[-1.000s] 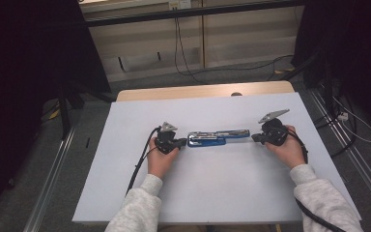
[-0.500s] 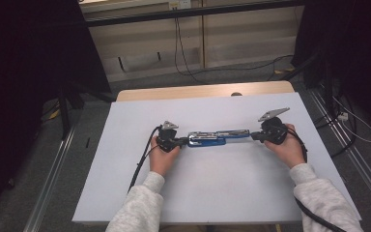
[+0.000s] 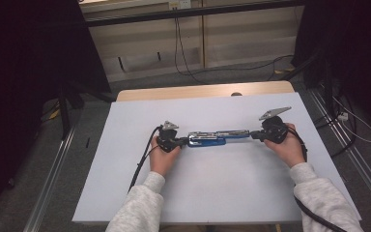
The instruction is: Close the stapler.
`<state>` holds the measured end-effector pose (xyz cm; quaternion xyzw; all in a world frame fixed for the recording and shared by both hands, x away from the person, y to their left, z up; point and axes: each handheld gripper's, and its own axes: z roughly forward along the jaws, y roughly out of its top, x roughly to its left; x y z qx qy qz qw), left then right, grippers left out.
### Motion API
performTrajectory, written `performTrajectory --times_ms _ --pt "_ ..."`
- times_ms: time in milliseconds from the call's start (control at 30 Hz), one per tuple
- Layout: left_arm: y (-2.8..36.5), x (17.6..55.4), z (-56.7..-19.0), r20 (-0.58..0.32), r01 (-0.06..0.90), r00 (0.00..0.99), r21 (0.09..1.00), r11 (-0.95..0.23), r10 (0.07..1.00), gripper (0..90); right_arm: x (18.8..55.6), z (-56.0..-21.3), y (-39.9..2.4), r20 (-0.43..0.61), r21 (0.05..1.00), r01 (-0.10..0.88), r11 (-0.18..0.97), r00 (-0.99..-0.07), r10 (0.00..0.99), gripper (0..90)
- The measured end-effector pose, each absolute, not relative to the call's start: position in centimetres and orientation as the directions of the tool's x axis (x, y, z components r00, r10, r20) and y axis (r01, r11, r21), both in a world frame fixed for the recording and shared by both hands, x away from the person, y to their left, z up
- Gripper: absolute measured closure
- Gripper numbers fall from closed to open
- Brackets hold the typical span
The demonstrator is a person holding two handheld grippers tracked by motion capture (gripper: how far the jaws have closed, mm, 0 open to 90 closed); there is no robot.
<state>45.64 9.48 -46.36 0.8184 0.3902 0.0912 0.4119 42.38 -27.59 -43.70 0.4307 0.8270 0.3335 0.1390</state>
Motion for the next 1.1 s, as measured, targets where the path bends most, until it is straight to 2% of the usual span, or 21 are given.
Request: performTrajectory --times_ms 133,433,633,767,967,1033,1100 --pt "9.5 45.6 -46.4 -0.174 0.564 0.679 0.746 -0.354 0.713 90.0 42.4 -44.8 -27.8 0.056 0.632 0.644 0.431 -0.593 0.803 90.0" --pt "9.5 45.6 -46.4 -0.172 0.563 0.679 0.746 -0.356 0.714 90.0 42.4 -44.2 -27.0 0.058 0.662 0.612 0.432 -0.617 0.785 90.0" --pt "9.5 45.6 -46.4 -0.172 0.564 0.678 0.746 -0.356 0.714 90.0 42.3 -42.9 -26.3 0.054 0.717 0.564 0.410 -0.632 0.773 89.3" --pt "9.4 45.6 -46.4 -0.171 0.563 0.677 0.746 -0.355 0.716 90.0 42.2 -42.8 -25.5 0.047 0.720 0.549 0.424 -0.648 0.760 83.2" --pt "9.5 45.6 -46.3 -0.174 0.563 0.678 0.747 -0.353 0.714 89.8 42.0 -43.0 -25.1 0.044 0.723 0.547 0.422 -0.646 0.762 63.8" --pt "9.7 45.7 -46.3 -0.180 0.568 0.666 0.751 -0.336 0.724 84.1 41.9 -42.9 -25.2 0.053 0.726 0.549 0.415 -0.646 0.761 58.8" --pt "9.9 45.7 -46.1 -0.184 0.575 0.655 0.751 -0.325 0.733 74.5 41.8 -42.9 -25.4 0.069 0.733 0.554 0.395 -0.638 0.767 53.1"
